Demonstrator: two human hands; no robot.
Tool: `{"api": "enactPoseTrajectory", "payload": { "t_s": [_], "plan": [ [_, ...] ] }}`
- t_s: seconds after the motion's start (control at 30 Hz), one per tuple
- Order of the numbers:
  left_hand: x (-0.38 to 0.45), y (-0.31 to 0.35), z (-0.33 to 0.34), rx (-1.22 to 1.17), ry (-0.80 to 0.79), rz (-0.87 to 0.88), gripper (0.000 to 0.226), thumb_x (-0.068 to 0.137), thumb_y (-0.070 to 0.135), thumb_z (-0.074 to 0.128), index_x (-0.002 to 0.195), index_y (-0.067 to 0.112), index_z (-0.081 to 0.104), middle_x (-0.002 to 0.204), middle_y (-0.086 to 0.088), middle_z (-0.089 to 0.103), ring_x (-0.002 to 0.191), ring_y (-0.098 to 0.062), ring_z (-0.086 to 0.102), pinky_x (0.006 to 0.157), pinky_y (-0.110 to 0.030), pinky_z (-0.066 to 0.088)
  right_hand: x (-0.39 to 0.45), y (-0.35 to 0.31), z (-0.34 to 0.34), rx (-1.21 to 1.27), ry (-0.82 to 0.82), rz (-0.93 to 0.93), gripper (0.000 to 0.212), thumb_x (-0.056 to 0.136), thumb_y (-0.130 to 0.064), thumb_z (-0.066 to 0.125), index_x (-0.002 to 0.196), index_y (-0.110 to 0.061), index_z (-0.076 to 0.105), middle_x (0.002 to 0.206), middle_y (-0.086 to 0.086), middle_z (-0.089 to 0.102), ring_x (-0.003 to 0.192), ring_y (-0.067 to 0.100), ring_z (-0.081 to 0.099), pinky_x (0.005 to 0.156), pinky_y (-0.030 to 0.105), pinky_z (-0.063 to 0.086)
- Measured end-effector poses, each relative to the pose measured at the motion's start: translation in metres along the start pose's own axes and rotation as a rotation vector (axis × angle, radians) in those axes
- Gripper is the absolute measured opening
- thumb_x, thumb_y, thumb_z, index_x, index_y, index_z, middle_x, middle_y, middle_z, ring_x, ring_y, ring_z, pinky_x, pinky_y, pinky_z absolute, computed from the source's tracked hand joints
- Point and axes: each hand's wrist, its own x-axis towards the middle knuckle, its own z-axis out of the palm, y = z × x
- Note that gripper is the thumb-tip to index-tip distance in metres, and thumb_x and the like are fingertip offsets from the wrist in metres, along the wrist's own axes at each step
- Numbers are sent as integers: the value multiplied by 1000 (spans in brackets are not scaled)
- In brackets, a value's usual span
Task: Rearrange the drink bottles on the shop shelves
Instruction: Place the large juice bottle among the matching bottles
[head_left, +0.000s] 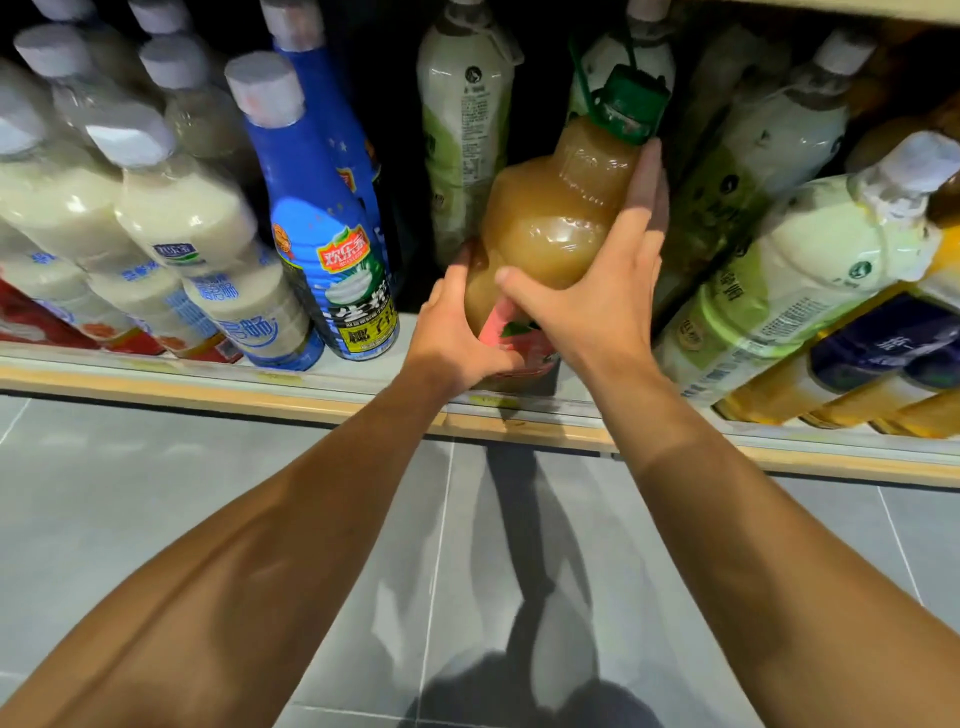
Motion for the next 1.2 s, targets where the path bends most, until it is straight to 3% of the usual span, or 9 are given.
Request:
{"api": "enactPoseTrajectory", "payload": {
  "t_s": [0.1,0.23,0.33,0.5,0.6,0.7,0.9,1.1,1.2],
  "plan": [
    [1,4,2,34,11,0,114,38,53,80,138,24,35,119,-1,49,111,-27,54,94,-47,50,0,3,8,-61,53,-50,123,57,-52,82,155,-27,13,161,8,9,125,19,34,99,20,30],
    [3,7,12,32,62,24,92,51,52,87,123,17,42,108,-3,44,104,-28,52,92,-46,50,13,-2,9,-192,18,3,97,61,-66,74,143,-28,38,153,13,27,127,30,39,99,32,42],
    [1,7,19,-13,92,79,110,50,57,90,140,21,37,110,0,42,107,-23,51,95,-40,49,19,2,0,-156,47,31,91,70,-53,79,145,-16,43,149,20,33,132,30,41,103,33,38],
    [3,6,18,-17,93,141,128,52,44,96,155,32,22,117,4,43,116,-18,47,103,-38,44,24,16,2,22,209,-49,109,62,-48,81,154,-29,27,163,10,12,140,7,24,114,26,32],
    [-1,0,23,-65,108,157,130,50,43,98,156,29,24,119,1,44,115,-15,48,103,-38,45,26,17,0,31,199,-36,105,61,-49,82,152,-27,33,159,12,26,136,14,39,111,21,36],
    [-1,-8,25,-65,98,149,134,48,42,98,156,22,22,121,-2,42,110,-11,48,101,-35,46,23,15,-1,30,190,-35,102,63,-45,82,151,-21,36,153,16,35,137,20,41,113,33,36],
    [10,-13,24,-86,28,61,130,39,51,90,152,25,31,110,1,42,94,14,44,85,-7,43,37,37,11,56,204,128,98,52,-69,74,136,-24,54,134,8,59,117,19,59,96,30,52],
    [13,-10,27,-66,11,1,112,50,34,99,144,28,39,112,-2,41,97,-8,50,81,-13,45,38,37,4,61,253,93,108,55,-60,78,150,-36,31,142,3,52,126,19,54,101,33,49],
    [9,-6,26,-55,8,-10,99,52,32,98,135,25,45,113,-3,41,98,-13,50,88,-25,50,36,34,2,131,226,154,90,53,-60,75,134,-25,54,122,2,63,110,21,61,94,34,52]
  ]
}}
